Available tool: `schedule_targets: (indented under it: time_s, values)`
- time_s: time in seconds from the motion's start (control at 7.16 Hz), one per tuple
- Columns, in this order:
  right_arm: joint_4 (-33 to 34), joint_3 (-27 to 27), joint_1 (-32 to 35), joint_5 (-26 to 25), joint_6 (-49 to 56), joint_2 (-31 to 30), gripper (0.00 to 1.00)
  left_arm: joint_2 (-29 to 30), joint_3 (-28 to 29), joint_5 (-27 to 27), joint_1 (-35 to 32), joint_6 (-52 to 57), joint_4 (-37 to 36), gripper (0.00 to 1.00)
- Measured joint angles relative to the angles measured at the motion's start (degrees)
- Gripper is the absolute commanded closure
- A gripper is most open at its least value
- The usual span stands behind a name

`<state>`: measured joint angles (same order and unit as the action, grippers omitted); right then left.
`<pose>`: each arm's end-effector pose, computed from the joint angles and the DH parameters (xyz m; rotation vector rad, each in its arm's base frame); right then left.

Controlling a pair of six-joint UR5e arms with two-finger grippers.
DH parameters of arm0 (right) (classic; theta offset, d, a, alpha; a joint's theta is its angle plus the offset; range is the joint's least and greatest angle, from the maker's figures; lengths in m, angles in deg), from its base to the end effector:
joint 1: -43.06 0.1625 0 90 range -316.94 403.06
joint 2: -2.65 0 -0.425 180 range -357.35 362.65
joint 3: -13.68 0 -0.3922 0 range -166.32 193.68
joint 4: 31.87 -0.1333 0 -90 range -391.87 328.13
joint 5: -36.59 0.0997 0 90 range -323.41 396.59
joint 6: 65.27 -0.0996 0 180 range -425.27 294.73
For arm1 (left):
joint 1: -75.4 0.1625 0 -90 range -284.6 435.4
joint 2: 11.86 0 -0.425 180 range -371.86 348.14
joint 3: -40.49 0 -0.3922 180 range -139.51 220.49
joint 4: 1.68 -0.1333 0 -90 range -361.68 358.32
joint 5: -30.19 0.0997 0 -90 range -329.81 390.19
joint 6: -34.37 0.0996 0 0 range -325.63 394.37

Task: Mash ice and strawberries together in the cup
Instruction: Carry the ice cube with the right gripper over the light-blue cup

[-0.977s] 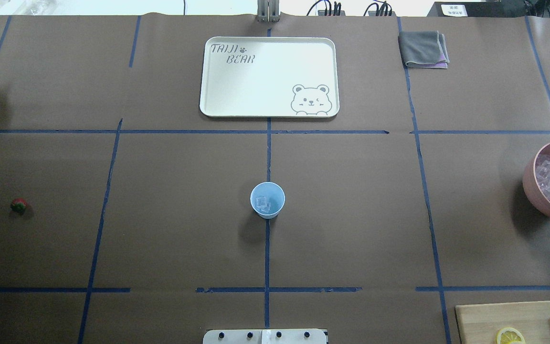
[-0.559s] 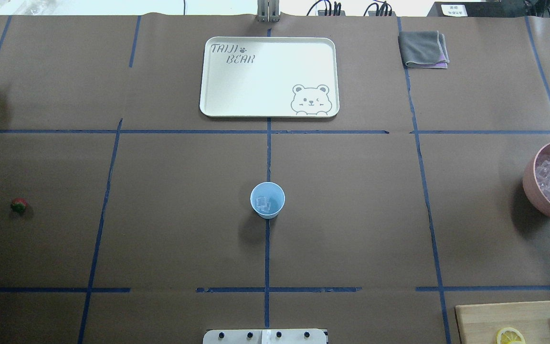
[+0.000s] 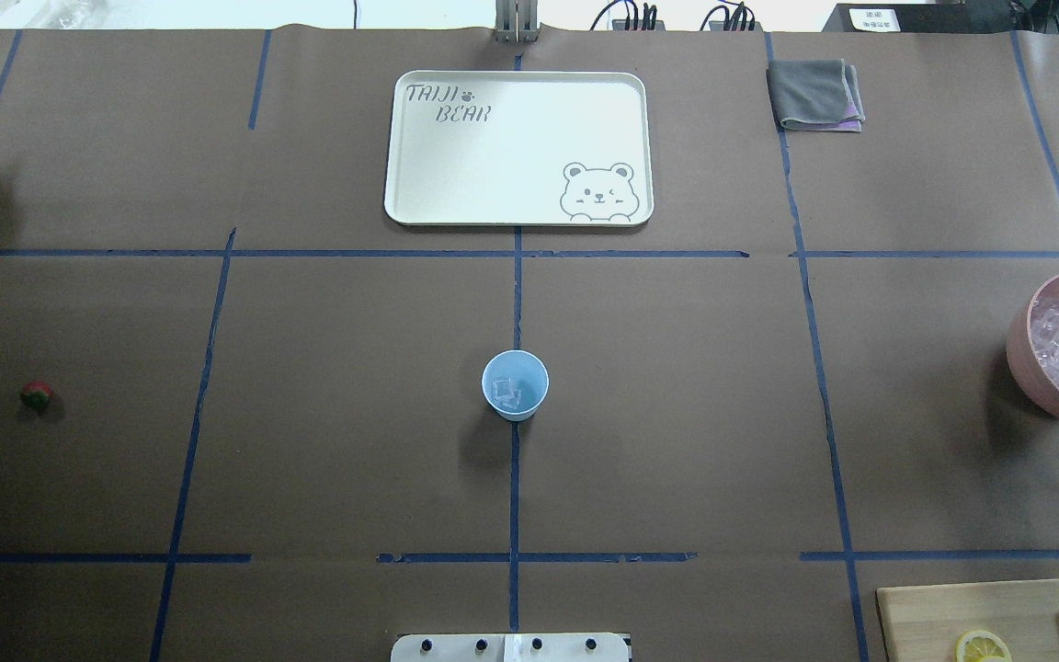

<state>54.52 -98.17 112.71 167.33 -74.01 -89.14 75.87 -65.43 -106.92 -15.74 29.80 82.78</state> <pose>-0.1018 -0.4707 0.4819 0.2077 -0.7808 -0.3384 -0.0697 -0.4713 0.5477 0.1088 0.8244 -0.0357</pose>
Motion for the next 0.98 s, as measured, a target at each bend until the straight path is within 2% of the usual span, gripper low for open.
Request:
schedule_targets:
  time_s: [0.14, 0.42, 0.7, 0.98]
  values:
    - [4.0, -0.9, -2.3, 0.9, -6.1, 6.4, 1.0, 0.0, 0.0, 0.0, 0.0, 0.0, 0.0, 0.0]
    - [6.6, -1.1, -13.9, -1.3, -24.9, 18.1, 1.0, 0.0, 0.0, 0.1, 0.0, 0.0, 0.0, 0.0]
    - [8.0, -0.8, -27.8, -10.4, -42.8, 27.6, 1.0, 0.0, 0.1, 0.4, 0.5, 0.2, 0.1, 0.0]
    - [10.8, 1.6, -37.5, -18.7, -53.6, 36.1, 1.0, -0.3, 0.1, 0.4, 0.7, 0.4, 0.1, 0.0]
